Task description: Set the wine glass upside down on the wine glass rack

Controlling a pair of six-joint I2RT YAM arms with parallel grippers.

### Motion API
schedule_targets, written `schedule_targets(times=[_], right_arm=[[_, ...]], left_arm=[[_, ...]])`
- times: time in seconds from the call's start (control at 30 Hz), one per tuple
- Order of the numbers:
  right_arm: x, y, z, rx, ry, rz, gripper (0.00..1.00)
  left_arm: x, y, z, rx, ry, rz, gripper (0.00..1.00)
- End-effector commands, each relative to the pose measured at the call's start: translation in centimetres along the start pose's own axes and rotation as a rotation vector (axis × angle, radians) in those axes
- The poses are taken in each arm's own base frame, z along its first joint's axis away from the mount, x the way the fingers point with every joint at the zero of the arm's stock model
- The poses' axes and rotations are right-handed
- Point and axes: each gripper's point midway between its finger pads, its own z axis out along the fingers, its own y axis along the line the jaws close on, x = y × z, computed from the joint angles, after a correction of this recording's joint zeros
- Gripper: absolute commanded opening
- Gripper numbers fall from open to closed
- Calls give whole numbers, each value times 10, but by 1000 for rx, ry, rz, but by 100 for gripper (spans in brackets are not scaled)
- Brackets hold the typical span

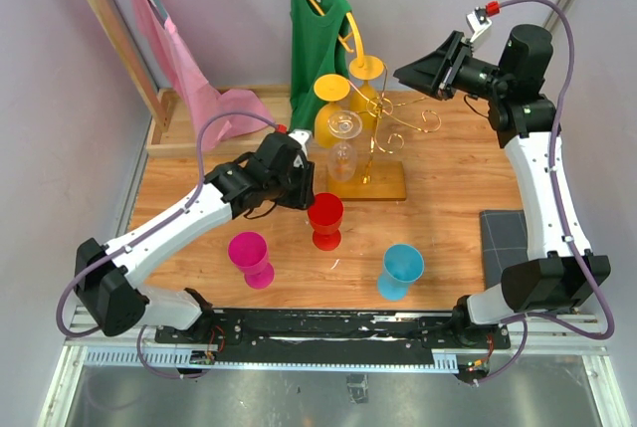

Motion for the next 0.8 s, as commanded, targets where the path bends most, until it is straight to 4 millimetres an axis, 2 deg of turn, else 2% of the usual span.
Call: schedule_targets(times=[0.0,0.37,0.5,0.6,0.67,0.77], right_arm=[[-5,6,-7,-9,-28,-44,45],[-4,7,-7,-10,-30,-42,45],[-3,6,-8,-8,-30,-40,45],[-3,6,-8,-8,-29,-40,45],[-3,7,-8,-8,-30,-39,45],[-3,8,-9,-9,-31,-40,45]], left_arm=[[11,0,15,-16,3,0,41],[22,1,27,-28,13,-7,38],[21,2,27,-34,10,-2,17],[20,1,26,-35,6,-4,10],[18,1,24,-33,-2,-4,2],[14,-1,17,-20,-17,-2,0]])
